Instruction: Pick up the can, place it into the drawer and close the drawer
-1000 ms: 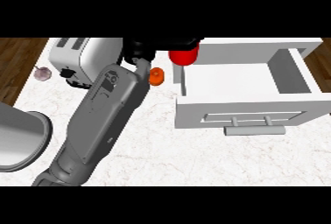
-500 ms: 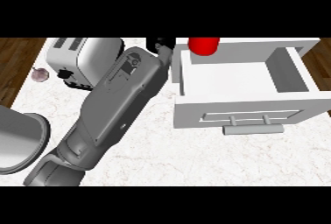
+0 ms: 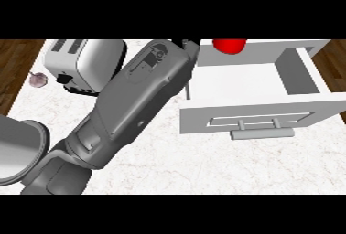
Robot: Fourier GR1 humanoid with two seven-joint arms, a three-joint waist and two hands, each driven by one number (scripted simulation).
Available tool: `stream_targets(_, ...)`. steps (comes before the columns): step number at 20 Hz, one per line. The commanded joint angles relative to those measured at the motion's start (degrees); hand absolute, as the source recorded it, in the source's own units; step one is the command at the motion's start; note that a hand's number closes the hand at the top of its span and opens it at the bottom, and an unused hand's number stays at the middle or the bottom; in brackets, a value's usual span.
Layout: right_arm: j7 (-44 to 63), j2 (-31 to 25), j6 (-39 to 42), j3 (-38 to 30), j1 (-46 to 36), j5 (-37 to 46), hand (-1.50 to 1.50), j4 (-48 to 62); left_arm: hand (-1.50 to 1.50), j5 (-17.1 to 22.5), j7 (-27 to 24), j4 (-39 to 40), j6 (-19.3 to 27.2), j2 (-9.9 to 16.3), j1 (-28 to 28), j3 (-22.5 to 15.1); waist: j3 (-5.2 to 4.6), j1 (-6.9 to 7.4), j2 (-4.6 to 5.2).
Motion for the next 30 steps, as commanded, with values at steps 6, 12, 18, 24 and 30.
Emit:
stream_targets(6,0.03,1.5,-0.02,1.46,-0.35,0.98,-1.5,-1.38,1.5,8.57,-2.84,6.95,2.17,0.0,-4.18,-6.73,0.04,-1.24,0.19)
stream_targets(12,3.59,-0.53,-2.49,3.04,-3.19,0.31,-1.5,-3.41,1.5,12.4,-8.57,9.37,3.38,0.0,-0.28,-12.16,0.03,-2.66,0.77)
stream_targets(18,4.12,-0.71,-2.64,0.86,-1.35,-2.67,-1.5,-4.01,-1.5,14.86,-6.46,10.01,5.62,0.0,-0.91,-16.06,0.03,-2.19,0.35)
stream_targets(24,6.17,-1.86,-4.38,1.67,-3.6,-2.06,-1.5,-4.26,-1.5,17.43,-10.59,11.12,7.61,0.0,0.61,-17.52,-0.02,-2.08,0.65)
stream_targets(30,3.95,-0.05,-2.19,2.28,-2.51,-0.41,-1.5,-4.85,-1.5,20.88,-11.36,10.87,9.89,0.01,-0.61,-19.13,0.02,-2.84,0.69)
